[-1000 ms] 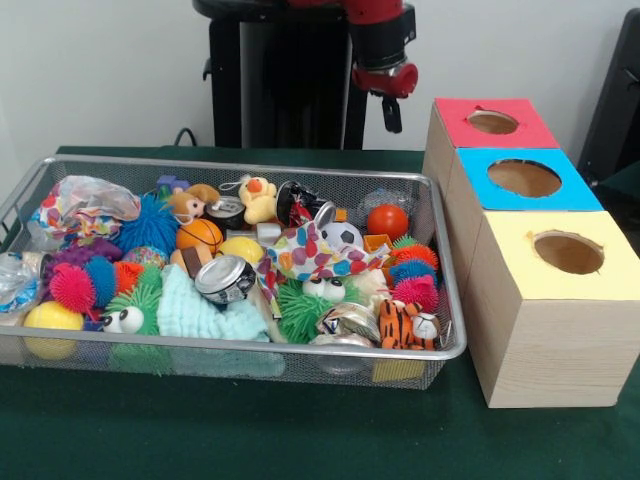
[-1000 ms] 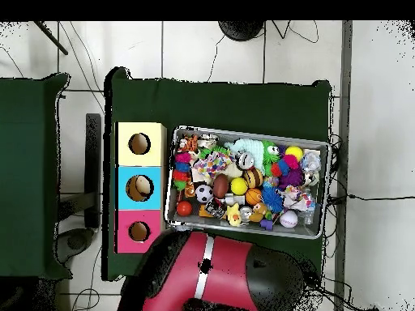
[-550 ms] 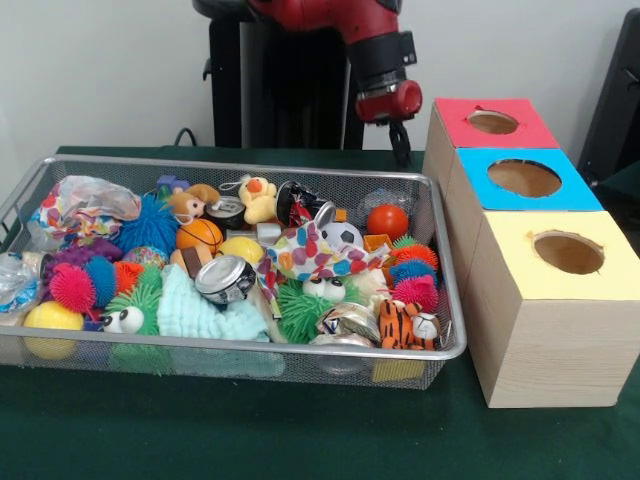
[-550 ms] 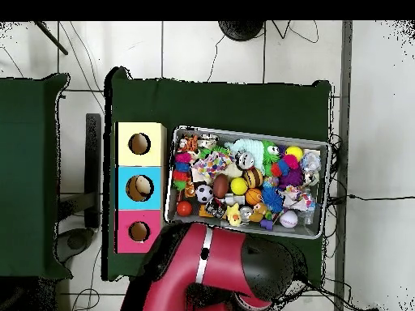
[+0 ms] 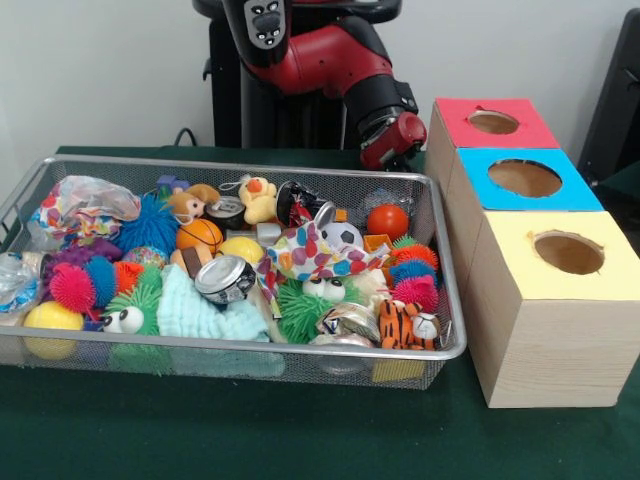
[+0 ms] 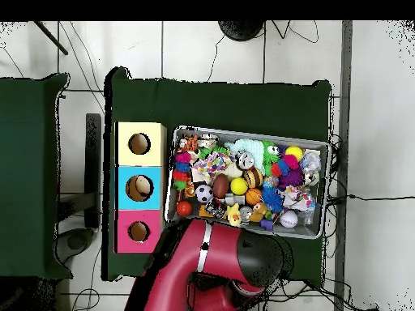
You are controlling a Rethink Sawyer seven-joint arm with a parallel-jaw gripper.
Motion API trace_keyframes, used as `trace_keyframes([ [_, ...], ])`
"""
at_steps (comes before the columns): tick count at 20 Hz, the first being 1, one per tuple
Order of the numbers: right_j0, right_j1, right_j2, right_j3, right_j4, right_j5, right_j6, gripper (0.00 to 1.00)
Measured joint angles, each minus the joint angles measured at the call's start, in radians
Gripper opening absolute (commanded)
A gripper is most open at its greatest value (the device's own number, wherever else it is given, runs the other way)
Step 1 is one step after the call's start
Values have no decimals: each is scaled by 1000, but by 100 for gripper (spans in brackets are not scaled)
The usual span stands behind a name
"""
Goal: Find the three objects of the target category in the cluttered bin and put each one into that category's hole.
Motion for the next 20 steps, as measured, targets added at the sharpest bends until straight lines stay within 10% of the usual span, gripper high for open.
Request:
trace_keyframes([
  [20, 13, 20, 5, -16, 32, -52, 0, 0],
])
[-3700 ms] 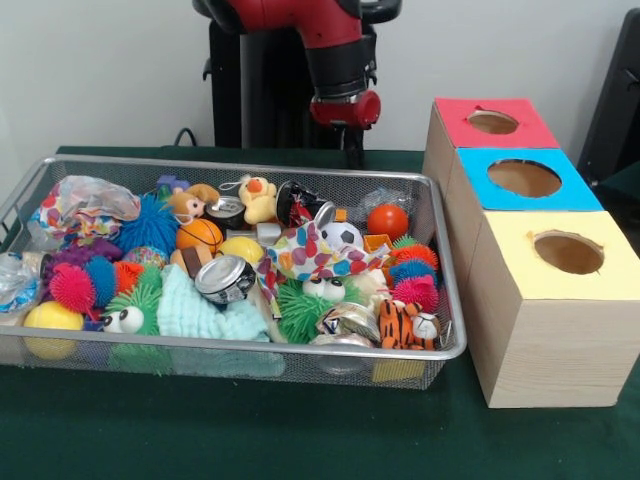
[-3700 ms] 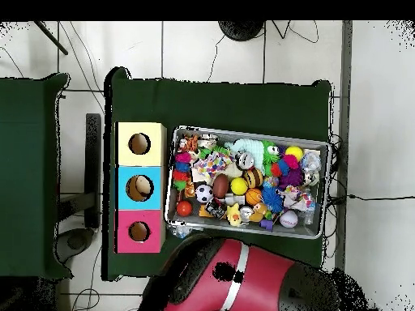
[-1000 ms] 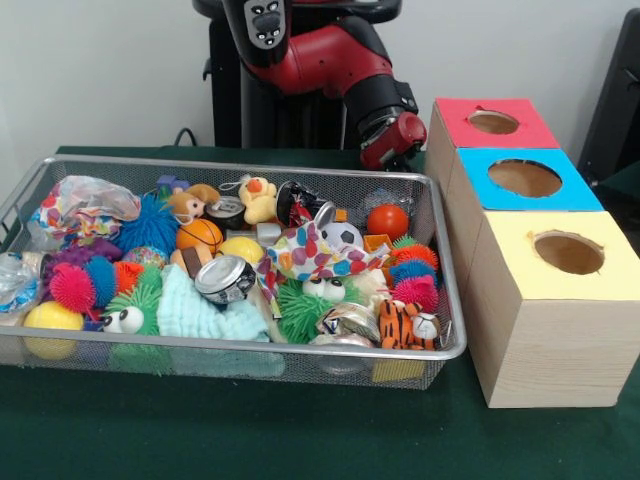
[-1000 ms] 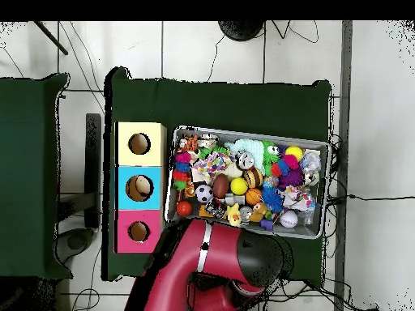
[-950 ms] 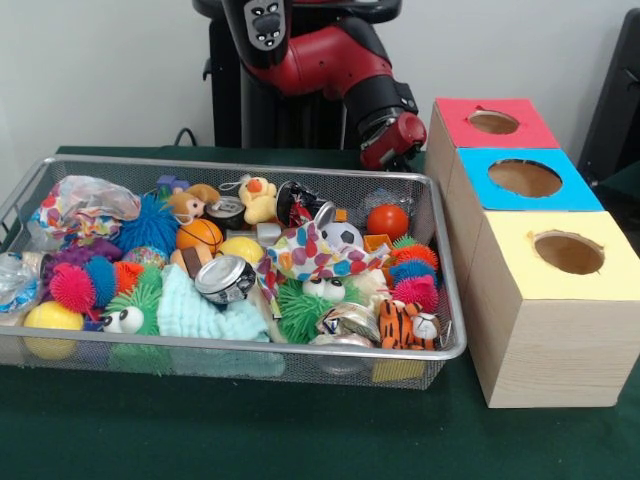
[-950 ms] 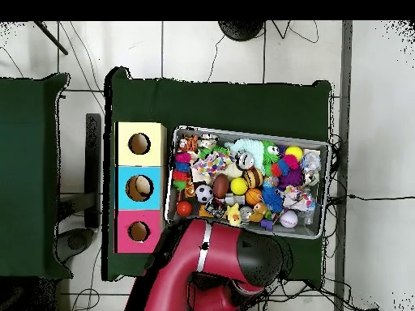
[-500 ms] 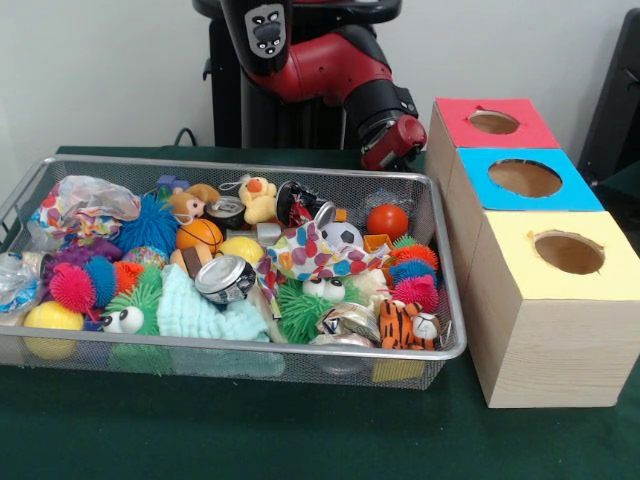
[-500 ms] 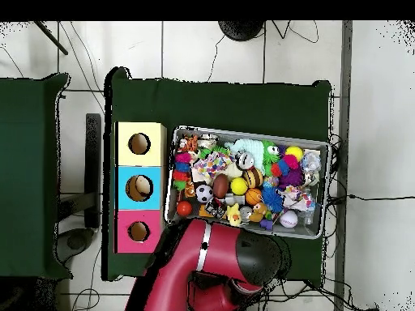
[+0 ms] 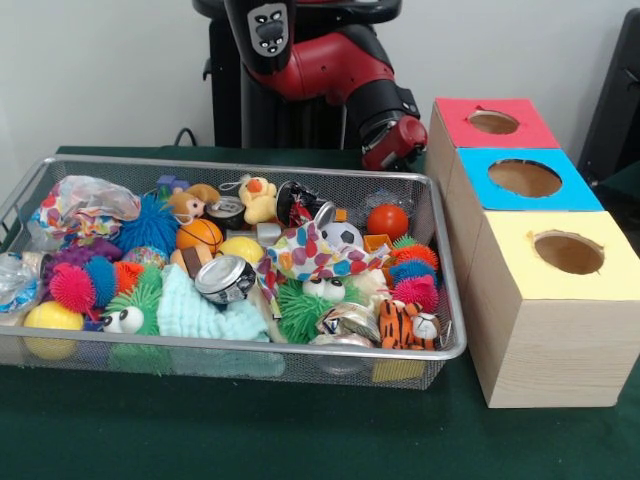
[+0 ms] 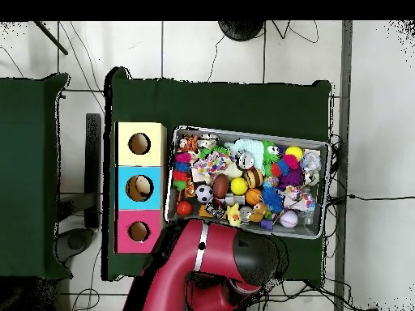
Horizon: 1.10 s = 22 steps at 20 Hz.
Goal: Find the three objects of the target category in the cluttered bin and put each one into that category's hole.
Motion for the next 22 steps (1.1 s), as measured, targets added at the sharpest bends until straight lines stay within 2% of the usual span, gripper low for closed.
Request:
trace_keyframes([
  [11, 15, -25, 0, 28, 32, 26, 0, 0],
  [22, 15, -71, -4, 71, 27, 113, 0, 0],
])
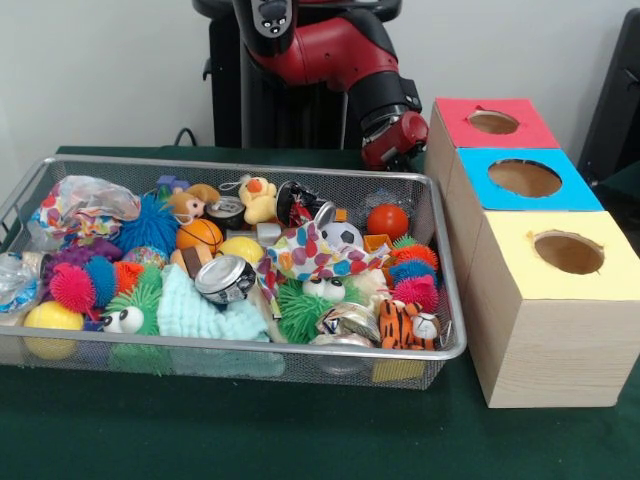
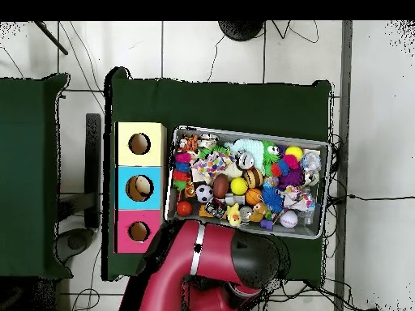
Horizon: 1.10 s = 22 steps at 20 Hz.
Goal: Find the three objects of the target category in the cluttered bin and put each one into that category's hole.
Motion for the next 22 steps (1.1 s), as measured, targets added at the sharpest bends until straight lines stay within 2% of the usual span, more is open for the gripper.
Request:
trace_keyframes([
  [14, 0, -58, -15, 38, -33, 124, 0, 0],
  [22, 0, -72, -22, 46, -51, 161, 0, 0],
])
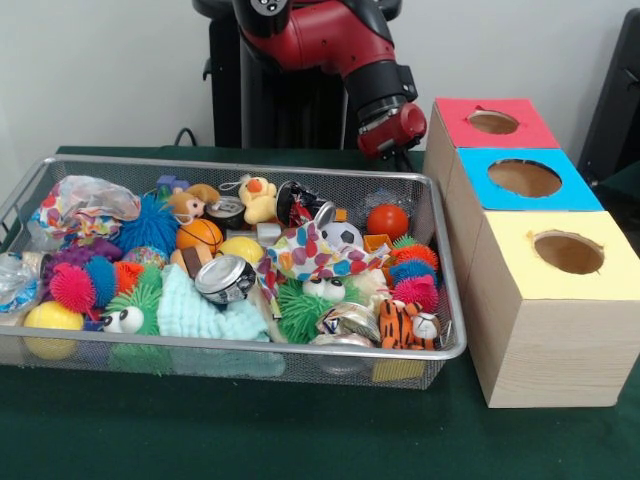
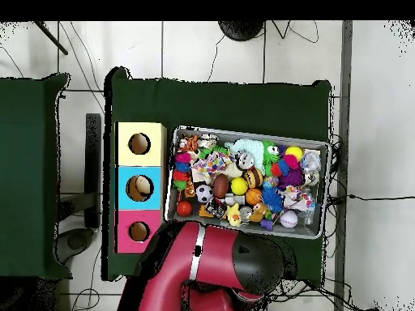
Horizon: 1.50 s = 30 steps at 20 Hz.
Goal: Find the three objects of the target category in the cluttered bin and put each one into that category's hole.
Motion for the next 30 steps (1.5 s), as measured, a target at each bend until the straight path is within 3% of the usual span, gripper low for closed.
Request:
trace_keyframes([
  [4, 0, -7, -4, 1, -9, 16, 0, 0],
  [5, 0, -10, -10, 1, -22, 22, 0, 100],
  [20, 4, -8, -25, -1, -31, 18, 0, 100],
  [25, -29, 24, -25, -20, -42, -35, 0, 100],
  [30, -109, 89, -21, -57, -46, -149, 0, 100],
])
